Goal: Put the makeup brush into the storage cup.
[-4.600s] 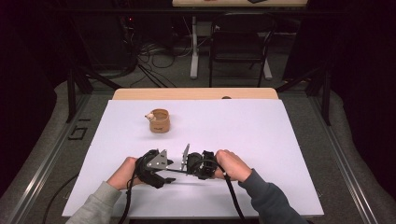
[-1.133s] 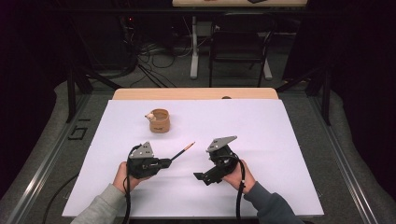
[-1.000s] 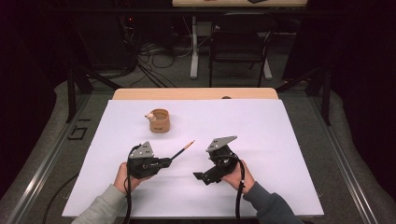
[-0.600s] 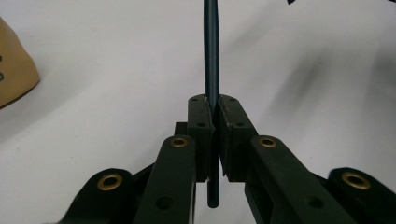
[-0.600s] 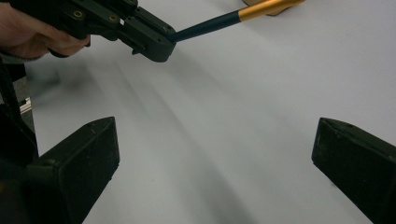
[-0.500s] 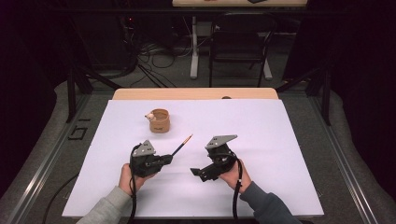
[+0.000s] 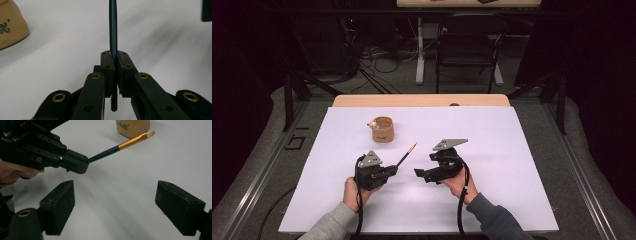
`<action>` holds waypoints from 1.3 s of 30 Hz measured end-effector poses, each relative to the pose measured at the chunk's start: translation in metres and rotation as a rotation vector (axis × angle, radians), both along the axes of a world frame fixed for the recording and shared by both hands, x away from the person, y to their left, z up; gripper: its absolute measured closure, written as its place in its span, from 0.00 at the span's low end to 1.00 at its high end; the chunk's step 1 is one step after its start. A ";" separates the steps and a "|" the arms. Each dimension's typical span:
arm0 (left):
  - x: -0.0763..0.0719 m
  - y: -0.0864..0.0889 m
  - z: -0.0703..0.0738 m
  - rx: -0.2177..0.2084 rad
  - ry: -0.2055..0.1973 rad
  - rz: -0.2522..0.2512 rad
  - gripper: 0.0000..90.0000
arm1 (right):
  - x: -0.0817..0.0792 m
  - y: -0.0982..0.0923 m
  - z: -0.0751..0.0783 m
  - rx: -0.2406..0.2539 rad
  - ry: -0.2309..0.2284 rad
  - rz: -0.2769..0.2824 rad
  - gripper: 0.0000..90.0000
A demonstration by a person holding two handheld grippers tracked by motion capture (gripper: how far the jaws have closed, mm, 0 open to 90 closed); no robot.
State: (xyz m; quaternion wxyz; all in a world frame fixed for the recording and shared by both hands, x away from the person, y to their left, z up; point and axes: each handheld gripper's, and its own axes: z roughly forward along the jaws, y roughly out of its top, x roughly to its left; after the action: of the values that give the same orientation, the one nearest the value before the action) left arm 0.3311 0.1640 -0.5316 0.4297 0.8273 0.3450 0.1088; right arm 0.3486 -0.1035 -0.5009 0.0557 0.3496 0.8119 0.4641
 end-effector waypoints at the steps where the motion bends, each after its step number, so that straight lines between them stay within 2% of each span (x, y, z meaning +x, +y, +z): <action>1: -0.001 -0.002 0.000 -0.005 -0.001 -0.001 0.94 | 0.000 0.000 0.000 0.000 0.000 0.000 0.23; 3: -0.001 -0.005 -0.001 0.001 -0.006 -0.009 0.94 | 0.005 0.003 0.000 0.040 0.010 -0.014 0.29; 4: -0.001 -0.005 -0.001 0.001 -0.006 -0.009 0.94 | 0.005 0.003 0.000 0.040 0.010 -0.014 0.29; 5: -0.001 -0.006 -0.001 0.000 -0.010 -0.008 0.94 | 0.008 0.005 -0.001 0.057 0.019 -0.035 0.34; 7: -0.001 -0.007 -0.001 0.001 -0.011 -0.014 0.94 | 0.012 0.007 -0.003 0.065 0.025 -0.049 0.37; 11: -0.001 -0.010 -0.001 0.004 -0.010 -0.018 0.94 | 0.019 0.006 -0.008 0.099 0.063 -0.090 0.51; 14: -0.001 -0.011 -0.002 0.012 -0.015 -0.023 0.94 | 0.022 0.005 -0.009 0.139 0.088 -0.100 0.54; 20: -0.001 -0.014 -0.002 0.002 -0.019 -0.031 0.94 | 0.028 0.007 -0.012 0.157 0.119 -0.128 0.58; 21: -0.002 -0.015 -0.001 0.003 -0.025 -0.040 0.94 | 0.031 0.007 -0.014 0.187 0.136 -0.128 0.61; 27: -0.004 -0.019 0.000 0.009 -0.037 -0.074 0.94 | 0.032 0.007 -0.011 0.219 0.132 -0.146 0.70; 30: -0.004 -0.018 0.000 0.011 -0.036 -0.080 0.94 | 0.030 0.007 -0.008 0.251 0.133 -0.124 0.77; 35: -0.004 -0.022 -0.001 0.005 -0.030 -0.094 0.94 | 0.024 0.008 0.000 0.306 0.096 -0.074 0.88; 39: -0.003 -0.023 -0.002 0.013 -0.028 -0.098 0.94 | 0.020 0.010 0.004 0.321 0.091 -0.047 0.93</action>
State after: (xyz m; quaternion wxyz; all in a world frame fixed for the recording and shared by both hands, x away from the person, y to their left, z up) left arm 0.3276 0.1408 -0.5333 0.4338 0.8445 0.2972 0.1013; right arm 0.3689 -0.0932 -0.4973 -0.0270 0.3935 0.7206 0.5702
